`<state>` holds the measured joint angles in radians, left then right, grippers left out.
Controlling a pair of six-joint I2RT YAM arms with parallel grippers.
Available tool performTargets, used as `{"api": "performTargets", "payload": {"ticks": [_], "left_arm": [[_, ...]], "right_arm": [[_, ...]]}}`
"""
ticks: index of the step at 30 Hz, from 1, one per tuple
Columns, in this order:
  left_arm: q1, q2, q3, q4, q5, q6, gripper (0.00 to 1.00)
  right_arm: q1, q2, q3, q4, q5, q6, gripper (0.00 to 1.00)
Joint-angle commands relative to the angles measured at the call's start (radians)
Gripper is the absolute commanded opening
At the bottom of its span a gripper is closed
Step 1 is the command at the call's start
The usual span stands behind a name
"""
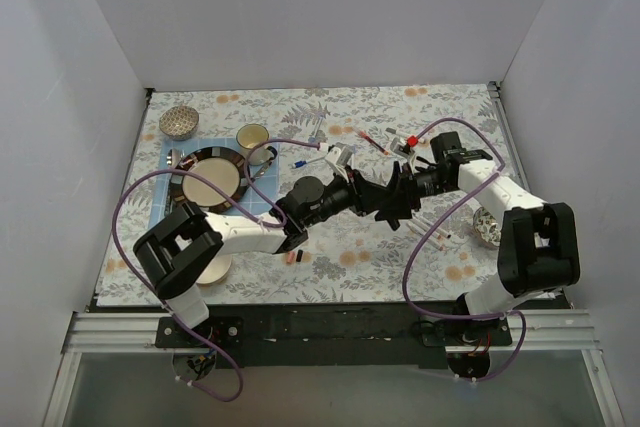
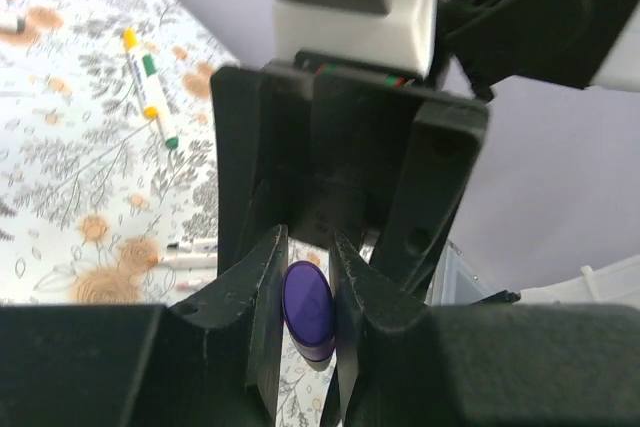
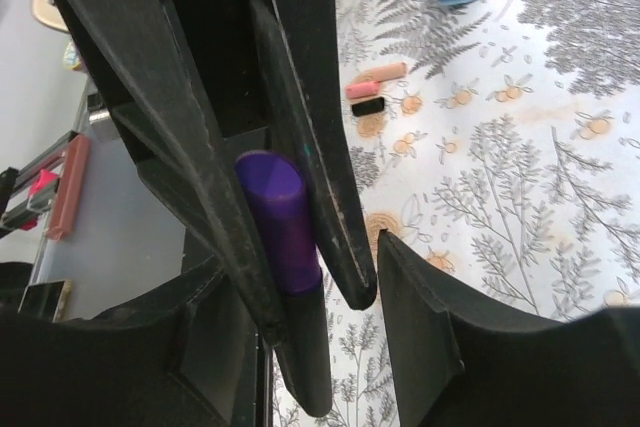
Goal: Open the pen caps
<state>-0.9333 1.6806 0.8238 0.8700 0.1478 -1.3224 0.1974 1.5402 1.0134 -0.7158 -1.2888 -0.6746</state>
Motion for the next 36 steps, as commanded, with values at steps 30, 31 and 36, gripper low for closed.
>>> {"api": "performTargets", "payload": {"ticks": [30,31,36], "left_arm": [[0.447,-0.338,0.107,0.284,0.219,0.140,0.00],[0.449,-0.360,0.091,0.200,0.211,0.138,0.00],[0.449,-0.505,0.086,-0.344,0.124,0.062,0.00]], "right_arm": [[0.162,0.098,0.082,-0.315,-0.057,-0.371,0.01],[0.160,0.092,0.089,-0.312,-0.041,-0.368,0.01],[0.116,-0.079,-0.004,0.080,0.282,0.083,0.01]]}}
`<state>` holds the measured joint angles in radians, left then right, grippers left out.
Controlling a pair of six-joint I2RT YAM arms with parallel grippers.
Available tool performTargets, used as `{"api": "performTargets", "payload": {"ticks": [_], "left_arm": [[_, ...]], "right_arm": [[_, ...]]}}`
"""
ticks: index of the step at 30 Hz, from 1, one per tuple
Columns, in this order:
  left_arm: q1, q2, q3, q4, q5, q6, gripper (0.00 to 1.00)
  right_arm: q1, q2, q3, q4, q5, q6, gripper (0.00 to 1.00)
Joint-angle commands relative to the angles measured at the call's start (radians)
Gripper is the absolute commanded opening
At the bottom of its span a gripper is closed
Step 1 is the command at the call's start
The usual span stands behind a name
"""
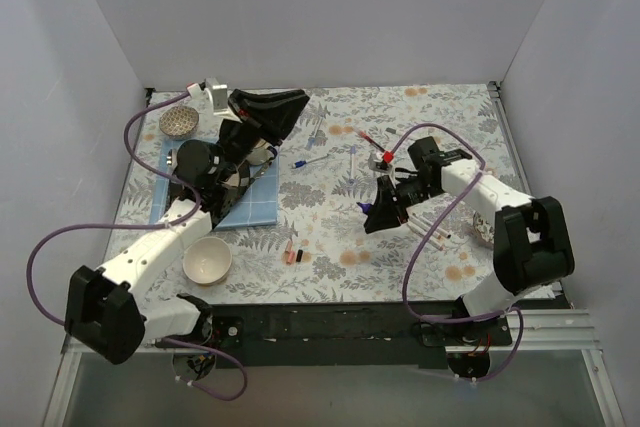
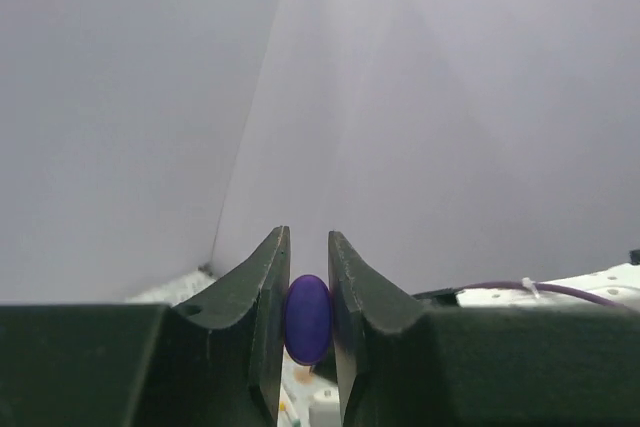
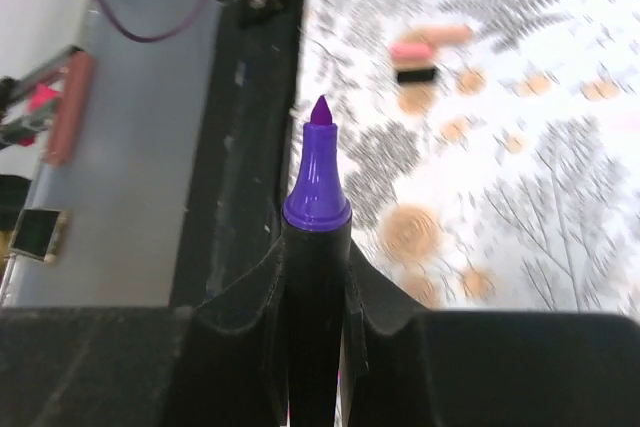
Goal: Open the pen caps
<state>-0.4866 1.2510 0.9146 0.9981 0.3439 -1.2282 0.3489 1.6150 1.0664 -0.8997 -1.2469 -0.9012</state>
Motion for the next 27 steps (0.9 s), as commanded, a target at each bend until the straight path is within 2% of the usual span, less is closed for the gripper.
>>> {"api": "performTargets", "payload": {"ticks": [1,2,7,10,14,19,24,27], "left_arm": [[0.002,-0.088,-0.003,-0.659,-0.072,-0.054,0.00],[0.002,-0.099,-0.013,-0.737,-0.066,-0.053,0.00],[-0.001,-0.085,-0.023,-1.154,0.027,-0.022,0.00],[-0.017,-0.059,-0.043,-1.292,0.004,-0.001,0.00],[-0.091,-0.024,-0.063,-1.378,-0.112,0.024,0.00],[-0.182,0.083,-0.016,-1.475,-0.275,0.061,0.01],[-0.240,0.206,0.006,-1.495,-0.399,0.067,0.04],[-0.253,0.249,0.021,-1.494,-0.413,0.065,0.06]], "right_arm": [[-0.045,-0.182,-0.100,0.377,0.304,0.358,0.01],[-0.045,-0.205,-0.118,0.412,0.426,0.383,0.01],[-0.054,-0.271,-0.132,0.449,0.716,0.390,0.01],[-0.071,-0.287,-0.152,0.464,0.877,0.380,0.01],[-0.120,-0.294,-0.163,0.453,0.897,0.374,0.01],[-0.152,-0.297,-0.169,0.447,0.876,0.374,0.01],[-0.165,-0.287,-0.171,0.443,0.873,0.369,0.01],[-0.169,-0.287,-0.171,0.440,0.873,0.369,0.01]]}}
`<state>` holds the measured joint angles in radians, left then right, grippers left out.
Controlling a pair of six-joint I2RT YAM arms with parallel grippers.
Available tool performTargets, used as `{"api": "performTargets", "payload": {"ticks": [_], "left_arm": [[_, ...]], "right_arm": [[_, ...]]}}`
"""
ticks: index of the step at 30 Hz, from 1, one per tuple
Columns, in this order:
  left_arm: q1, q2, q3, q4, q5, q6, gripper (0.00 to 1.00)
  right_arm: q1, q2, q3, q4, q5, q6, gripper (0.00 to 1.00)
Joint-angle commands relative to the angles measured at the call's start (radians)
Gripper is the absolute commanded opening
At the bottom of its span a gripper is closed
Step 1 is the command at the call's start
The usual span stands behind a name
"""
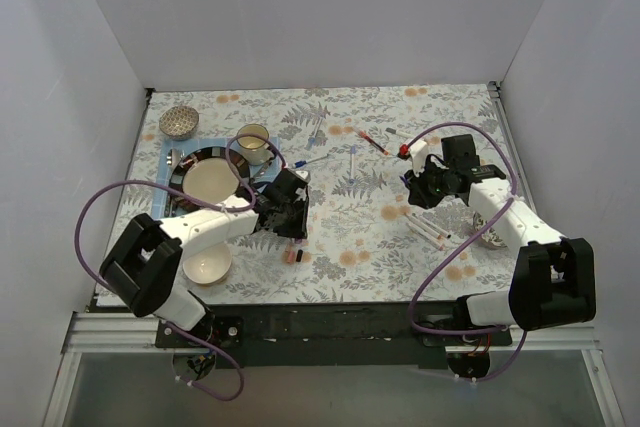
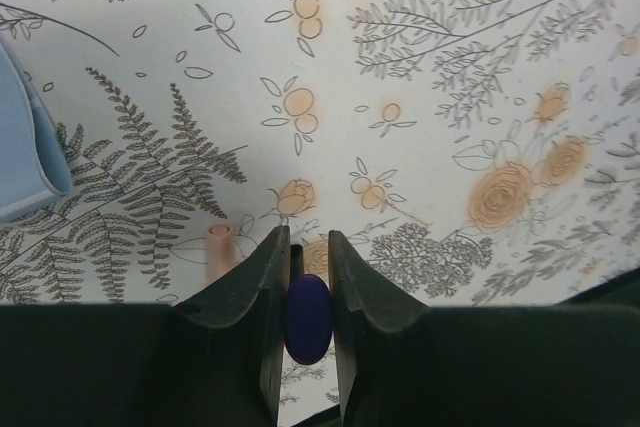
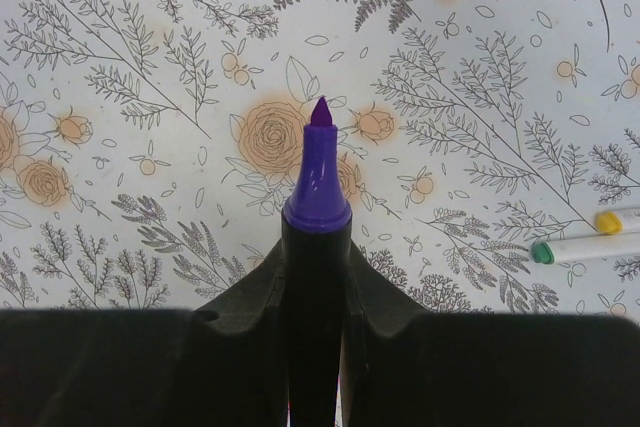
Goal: Open the pen caps
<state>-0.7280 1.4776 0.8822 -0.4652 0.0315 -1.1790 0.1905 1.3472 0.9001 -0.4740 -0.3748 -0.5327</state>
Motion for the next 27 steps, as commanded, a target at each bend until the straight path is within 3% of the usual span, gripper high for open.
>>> {"api": "performTargets", "payload": {"ticks": [1,9,16,22,27], "left_arm": [[-0.013,0.032,0.058,-0.027,-0.102,0.016,0.07],[-0.036,0.118,0.092,-0.024,-0.114,0.019,0.25],[-0.039,0.124,0.101,-0.036,-0.168,0.018,0.34],[-0.040,0.069,0.112,-0.041,-0.205,0.019,0.37],[-0.040,-0.043,0.123,-0.035,-0.226,0.056,0.51]], "right_arm": [[-0.013,-0.017,-0.004,0.015,-0.001,-0.001,0.01],[-0.017,-0.019,-0.004,0.006,-0.003,-0.004,0.01],[-0.022,-0.011,-0.004,0.005,0.008,-0.007,0.01],[-0.045,0.004,-0.006,0.003,0.051,-0.004,0.01],[-0.068,0.030,-0.020,-0.003,0.123,-0.026,0.01]]}}
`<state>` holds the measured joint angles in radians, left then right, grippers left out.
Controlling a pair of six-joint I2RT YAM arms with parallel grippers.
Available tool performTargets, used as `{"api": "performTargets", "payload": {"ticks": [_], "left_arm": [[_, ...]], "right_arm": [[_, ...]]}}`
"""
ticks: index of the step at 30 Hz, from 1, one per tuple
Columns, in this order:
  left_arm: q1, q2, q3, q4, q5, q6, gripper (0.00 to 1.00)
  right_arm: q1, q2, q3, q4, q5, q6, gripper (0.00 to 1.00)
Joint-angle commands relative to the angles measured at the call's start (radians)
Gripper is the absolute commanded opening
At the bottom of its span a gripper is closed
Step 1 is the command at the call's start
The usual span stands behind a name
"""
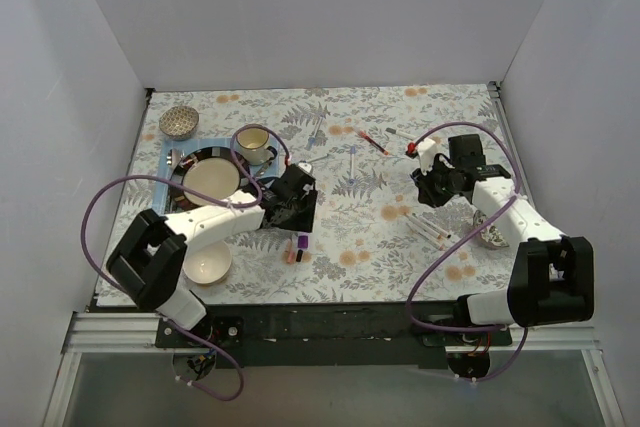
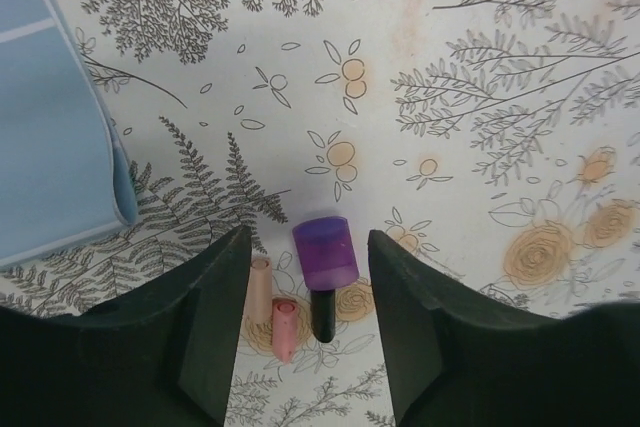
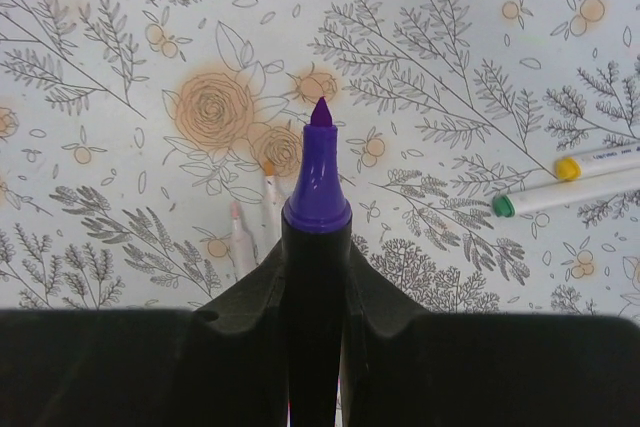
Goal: Open the pen caps
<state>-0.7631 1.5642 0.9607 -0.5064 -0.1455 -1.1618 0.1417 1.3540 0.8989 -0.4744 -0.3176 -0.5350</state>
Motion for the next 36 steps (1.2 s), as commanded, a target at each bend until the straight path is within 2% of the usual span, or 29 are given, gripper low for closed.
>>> {"api": "performTargets", "payload": {"ticks": [1,5,6,9,10,14,22,28,36], "left_arm": [[-0.004,-0.179,0.044,0.009,-0.052,0.051,0.52],[-0.004,-0.315,0.041,0.020,-0.068,0.117,0.68],[-0.004,-0.343,0.029,0.025,-0.080,0.143,0.78],[-0.004,-0.463,-0.008,0.057,-0.156,0.180,0.96],[-0.004,-0.495,-0.049,0.068,-0.178,0.192,0.98],[-0.004,-0.634,-0.170,0.117,-0.220,0.209,0.98],[-0.004,-0.710,-0.209,0.112,-0.218,0.202,0.98],[-0.004,-0.740,-0.215,0.112,-0.215,0.203,0.98],[-0.004,-0.791,-0.218,0.112,-0.215,0.203,0.98]], "right_arm": [[-0.022,0.031,-0.020,-0.009,0.084,-0.037,0.01],[-0.039,0.079,-0.020,-0.052,0.106,-0.060,0.05],[-0.042,0.088,-0.021,-0.058,0.110,-0.065,0.07],[-0.050,0.120,-0.020,-0.067,0.132,-0.071,0.10],[-0.054,0.125,-0.020,-0.069,0.133,-0.072,0.11],[-0.068,0.152,-0.020,-0.075,0.127,-0.074,0.22],[-0.105,0.192,-0.017,-0.087,0.123,-0.074,0.38],[-0.132,0.183,-0.008,-0.093,0.098,-0.071,0.40],[-0.177,0.060,0.064,-0.063,-0.040,-0.022,0.45]]}}
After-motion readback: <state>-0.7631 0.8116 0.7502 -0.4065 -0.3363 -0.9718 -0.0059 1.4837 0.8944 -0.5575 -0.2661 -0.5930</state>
